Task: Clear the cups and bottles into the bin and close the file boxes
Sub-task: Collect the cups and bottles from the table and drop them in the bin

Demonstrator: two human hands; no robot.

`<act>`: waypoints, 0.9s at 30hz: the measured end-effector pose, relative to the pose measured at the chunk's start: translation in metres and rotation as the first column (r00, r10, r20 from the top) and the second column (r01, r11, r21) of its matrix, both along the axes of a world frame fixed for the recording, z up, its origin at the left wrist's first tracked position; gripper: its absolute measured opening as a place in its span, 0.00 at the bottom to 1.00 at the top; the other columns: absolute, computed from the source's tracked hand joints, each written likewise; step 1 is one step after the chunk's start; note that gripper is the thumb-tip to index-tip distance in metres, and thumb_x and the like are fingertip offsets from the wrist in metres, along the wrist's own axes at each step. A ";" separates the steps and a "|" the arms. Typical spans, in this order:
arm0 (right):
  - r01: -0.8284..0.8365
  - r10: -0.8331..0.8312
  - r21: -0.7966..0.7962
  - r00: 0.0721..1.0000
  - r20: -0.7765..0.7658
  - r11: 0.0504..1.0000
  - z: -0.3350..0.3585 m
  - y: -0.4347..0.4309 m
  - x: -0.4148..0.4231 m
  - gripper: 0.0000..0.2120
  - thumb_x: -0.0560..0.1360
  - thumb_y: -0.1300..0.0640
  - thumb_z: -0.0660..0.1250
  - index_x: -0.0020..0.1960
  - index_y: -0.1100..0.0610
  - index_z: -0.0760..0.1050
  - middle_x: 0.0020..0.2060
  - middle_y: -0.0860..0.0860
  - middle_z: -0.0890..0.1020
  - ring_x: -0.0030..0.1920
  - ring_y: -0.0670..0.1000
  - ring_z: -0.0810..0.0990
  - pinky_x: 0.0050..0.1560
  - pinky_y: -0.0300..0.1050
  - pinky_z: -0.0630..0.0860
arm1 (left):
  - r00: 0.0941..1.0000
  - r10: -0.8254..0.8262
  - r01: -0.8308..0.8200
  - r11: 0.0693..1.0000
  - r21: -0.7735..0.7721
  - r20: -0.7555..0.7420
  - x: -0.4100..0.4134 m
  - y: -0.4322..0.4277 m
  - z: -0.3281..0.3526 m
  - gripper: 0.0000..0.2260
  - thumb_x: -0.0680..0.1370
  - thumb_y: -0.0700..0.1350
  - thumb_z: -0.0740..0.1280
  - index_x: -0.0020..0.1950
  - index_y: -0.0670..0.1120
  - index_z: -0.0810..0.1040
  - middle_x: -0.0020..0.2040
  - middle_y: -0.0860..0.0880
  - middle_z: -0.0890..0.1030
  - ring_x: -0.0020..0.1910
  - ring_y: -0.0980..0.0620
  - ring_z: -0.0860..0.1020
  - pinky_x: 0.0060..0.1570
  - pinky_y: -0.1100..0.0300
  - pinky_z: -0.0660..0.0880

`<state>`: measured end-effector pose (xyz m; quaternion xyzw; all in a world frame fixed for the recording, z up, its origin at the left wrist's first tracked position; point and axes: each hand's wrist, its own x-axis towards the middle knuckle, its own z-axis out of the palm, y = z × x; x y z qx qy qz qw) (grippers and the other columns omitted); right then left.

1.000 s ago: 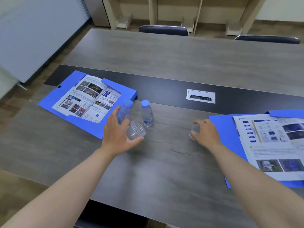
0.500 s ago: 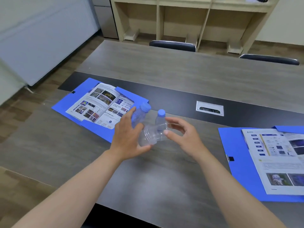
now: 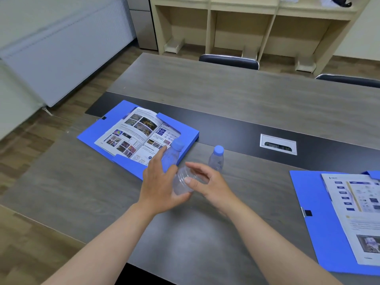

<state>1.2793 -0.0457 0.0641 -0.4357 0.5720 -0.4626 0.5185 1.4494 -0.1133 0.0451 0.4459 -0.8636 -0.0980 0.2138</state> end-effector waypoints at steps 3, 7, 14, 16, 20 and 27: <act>0.148 -0.148 -0.016 0.989 0.025 0.989 -0.008 -0.002 -0.003 0.23 0.74 0.55 0.75 0.67 0.46 0.74 0.64 0.39 0.78 0.67 0.38 0.74 0.56 0.25 0.71 | 0.999 0.025 -0.025 0.999 0.020 -0.031 0.003 -0.007 -0.008 0.26 0.62 0.66 0.74 0.49 0.49 0.76 0.76 0.38 0.62 0.68 0.35 0.68 0.48 0.43 0.76; 0.569 -0.568 0.000 0.820 -0.065 0.822 -0.038 -0.004 -0.027 0.26 0.71 0.56 0.78 0.65 0.51 0.71 0.65 0.48 0.76 0.64 0.46 0.75 0.51 0.24 0.71 | 0.995 0.086 -0.082 0.995 0.060 -0.059 0.003 -0.013 -0.015 0.27 0.61 0.68 0.72 0.45 0.47 0.75 0.77 0.39 0.60 0.72 0.35 0.65 0.54 0.42 0.75; 0.460 -0.403 0.098 0.846 -0.349 0.882 -0.089 -0.041 -0.064 0.55 0.65 0.50 0.82 0.80 0.49 0.51 0.78 0.50 0.55 0.77 0.49 0.57 0.73 0.45 0.59 | 0.990 0.128 -0.120 0.985 0.127 -0.057 -0.008 -0.014 -0.021 0.31 0.61 0.71 0.71 0.47 0.46 0.76 0.78 0.40 0.57 0.75 0.37 0.61 0.59 0.43 0.72; 0.431 -0.368 0.101 0.853 -0.371 0.897 -0.099 -0.054 -0.070 0.55 0.64 0.50 0.82 0.80 0.48 0.52 0.78 0.51 0.56 0.78 0.51 0.58 0.75 0.49 0.59 | 0.991 0.127 -0.119 0.985 0.123 -0.052 -0.010 -0.012 -0.023 0.31 0.61 0.71 0.71 0.47 0.47 0.76 0.78 0.40 0.58 0.75 0.37 0.62 0.60 0.43 0.71; 0.350 -0.302 0.097 0.894 -0.331 0.932 -0.112 -0.068 -0.077 0.39 0.67 0.53 0.80 0.73 0.47 0.66 0.69 0.49 0.74 0.70 0.52 0.72 0.63 0.43 0.68 | 0.991 0.131 -0.127 0.985 0.116 -0.024 -0.013 -0.009 -0.026 0.30 0.61 0.71 0.71 0.48 0.48 0.76 0.78 0.39 0.59 0.76 0.38 0.61 0.60 0.43 0.71; 0.209 -0.208 -0.027 0.945 -0.253 0.978 -0.066 -0.040 -0.086 0.22 0.66 0.49 0.75 0.57 0.50 0.73 0.55 0.52 0.77 0.52 0.48 0.81 0.55 0.46 0.77 | 0.991 0.086 -0.092 0.995 0.050 0.102 -0.022 -0.005 -0.012 0.29 0.61 0.71 0.71 0.49 0.49 0.75 0.78 0.41 0.58 0.73 0.37 0.63 0.50 0.44 0.75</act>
